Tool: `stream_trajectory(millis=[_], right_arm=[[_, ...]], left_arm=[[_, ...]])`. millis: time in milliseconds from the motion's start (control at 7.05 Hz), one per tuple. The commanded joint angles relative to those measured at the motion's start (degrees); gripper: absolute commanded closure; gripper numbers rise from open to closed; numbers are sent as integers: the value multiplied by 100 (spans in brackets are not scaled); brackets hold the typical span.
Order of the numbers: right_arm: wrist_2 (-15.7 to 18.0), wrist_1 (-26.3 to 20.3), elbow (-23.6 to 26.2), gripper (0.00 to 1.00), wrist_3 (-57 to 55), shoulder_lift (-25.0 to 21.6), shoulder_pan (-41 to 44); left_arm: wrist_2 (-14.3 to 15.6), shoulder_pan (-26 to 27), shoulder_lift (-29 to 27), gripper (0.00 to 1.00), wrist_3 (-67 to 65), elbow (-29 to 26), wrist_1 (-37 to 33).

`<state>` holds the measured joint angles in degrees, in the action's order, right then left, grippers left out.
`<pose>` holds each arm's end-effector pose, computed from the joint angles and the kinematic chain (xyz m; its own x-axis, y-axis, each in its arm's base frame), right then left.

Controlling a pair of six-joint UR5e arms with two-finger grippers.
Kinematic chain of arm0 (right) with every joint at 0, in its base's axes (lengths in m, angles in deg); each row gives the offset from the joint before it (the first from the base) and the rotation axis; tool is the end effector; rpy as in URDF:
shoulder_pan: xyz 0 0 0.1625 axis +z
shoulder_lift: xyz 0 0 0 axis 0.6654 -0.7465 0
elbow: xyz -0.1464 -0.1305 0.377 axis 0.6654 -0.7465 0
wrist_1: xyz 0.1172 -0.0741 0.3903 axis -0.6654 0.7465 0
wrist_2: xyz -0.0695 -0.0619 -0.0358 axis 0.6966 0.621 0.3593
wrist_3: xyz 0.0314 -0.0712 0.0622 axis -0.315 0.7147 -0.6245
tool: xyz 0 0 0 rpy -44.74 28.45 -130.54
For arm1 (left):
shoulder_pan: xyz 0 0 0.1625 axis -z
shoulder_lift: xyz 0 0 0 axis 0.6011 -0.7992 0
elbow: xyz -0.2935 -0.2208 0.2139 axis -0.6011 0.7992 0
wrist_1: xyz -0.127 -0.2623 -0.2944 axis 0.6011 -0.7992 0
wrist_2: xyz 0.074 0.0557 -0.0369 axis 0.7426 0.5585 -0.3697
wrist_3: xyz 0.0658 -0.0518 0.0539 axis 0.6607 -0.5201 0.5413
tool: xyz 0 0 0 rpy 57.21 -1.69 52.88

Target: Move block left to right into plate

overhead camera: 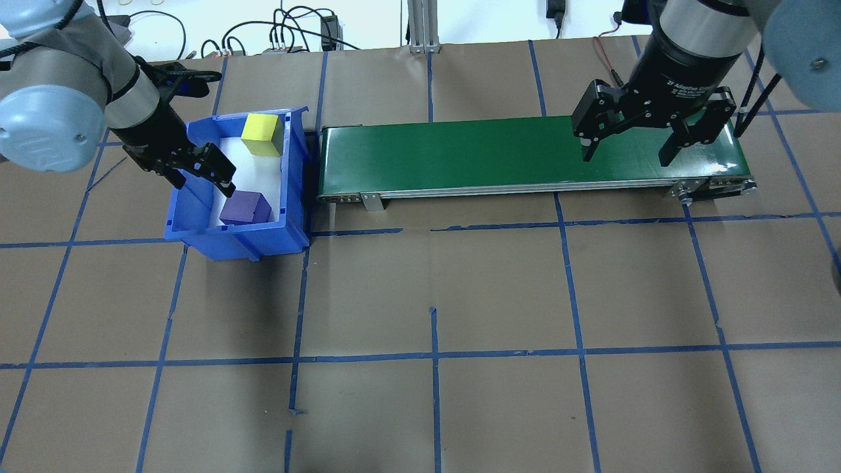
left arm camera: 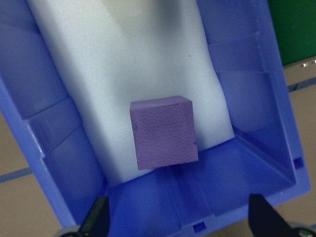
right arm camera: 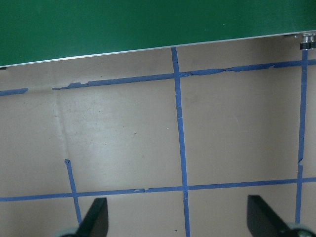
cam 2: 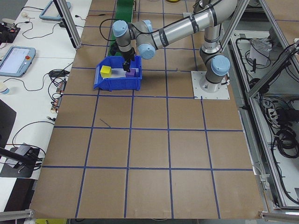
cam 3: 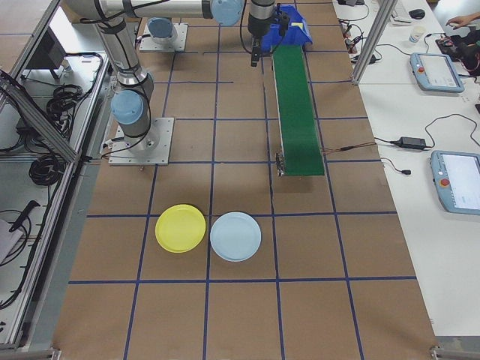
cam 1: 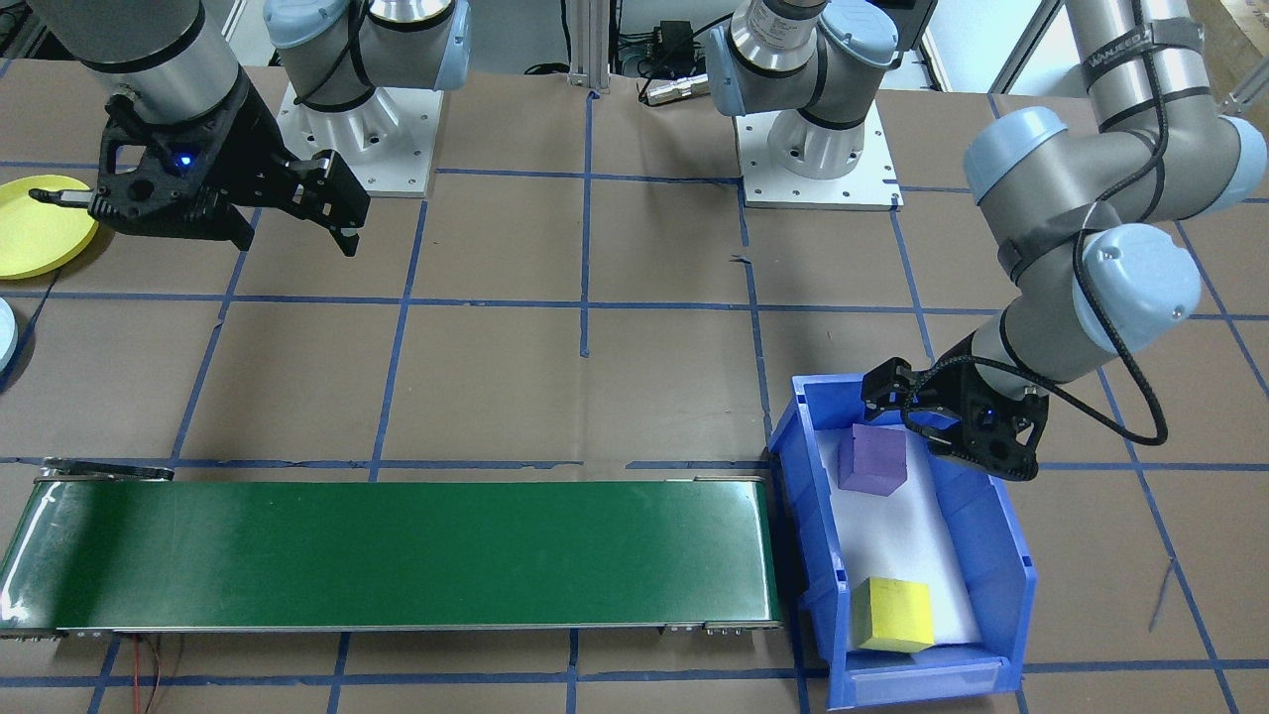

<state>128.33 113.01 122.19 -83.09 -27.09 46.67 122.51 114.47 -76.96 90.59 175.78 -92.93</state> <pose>0.1258 -0.4929 0.4861 -0.9942 0.0888 -0.0607 0.0853 0.9946 0.0584 -0.0123 -0.5862 0.2970 -0.9568 0.2696 0.1089 0.2793 0.9563 0.0866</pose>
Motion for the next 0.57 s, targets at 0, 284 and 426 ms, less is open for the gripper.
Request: stream_trajectory(millis=[0, 284, 426], right_arm=[[16, 108, 8, 0, -23, 14, -40], [78, -76, -1, 0, 21, -126, -41], [8, -68, -1, 0, 30, -127, -6]], left_arm=[[14, 0, -364, 1, -20, 11, 182], [-13, 0, -514, 1, -29, 168, 409], [-13, 0, -567, 1, -29, 430, 811]])
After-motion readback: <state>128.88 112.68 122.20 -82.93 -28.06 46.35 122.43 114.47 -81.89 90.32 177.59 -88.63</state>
